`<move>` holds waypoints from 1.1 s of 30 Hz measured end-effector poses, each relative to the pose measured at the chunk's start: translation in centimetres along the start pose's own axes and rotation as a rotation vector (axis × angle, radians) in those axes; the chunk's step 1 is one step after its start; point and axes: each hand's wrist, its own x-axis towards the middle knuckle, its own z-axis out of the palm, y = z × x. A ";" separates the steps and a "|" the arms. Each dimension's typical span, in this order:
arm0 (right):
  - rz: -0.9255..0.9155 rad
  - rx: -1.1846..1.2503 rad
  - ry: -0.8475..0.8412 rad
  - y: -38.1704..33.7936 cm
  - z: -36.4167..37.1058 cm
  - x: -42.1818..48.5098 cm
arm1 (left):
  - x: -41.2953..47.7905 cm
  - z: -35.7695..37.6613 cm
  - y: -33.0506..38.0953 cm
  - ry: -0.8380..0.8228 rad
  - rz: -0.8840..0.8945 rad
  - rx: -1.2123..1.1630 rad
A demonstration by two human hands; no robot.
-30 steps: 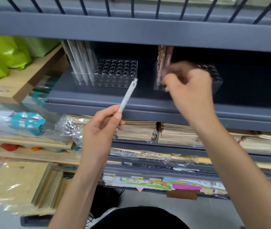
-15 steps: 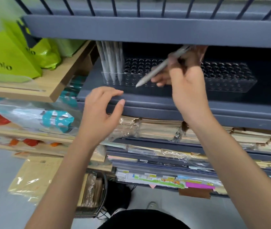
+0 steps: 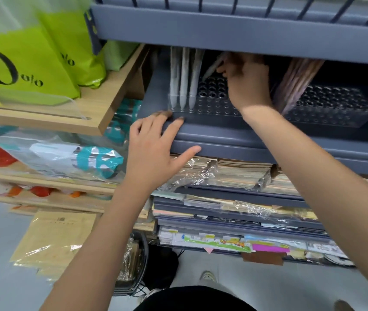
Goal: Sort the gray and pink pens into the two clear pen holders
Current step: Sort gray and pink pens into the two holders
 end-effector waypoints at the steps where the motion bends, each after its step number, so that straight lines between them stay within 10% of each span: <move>1: -0.012 -0.030 -0.026 0.1 0.3 0.4 | 0.0 0.0 0.0 0.004 0.000 -0.005; 14: -0.073 -0.413 -0.186 0.3 2.0 1.8 | 0.0 0.0 -0.2 -0.031 -0.009 -0.004; 33: 0.013 -0.372 -0.096 -0.7 0.2 0.7 | 0.4 -0.8 -0.2 -0.170 -0.042 -0.060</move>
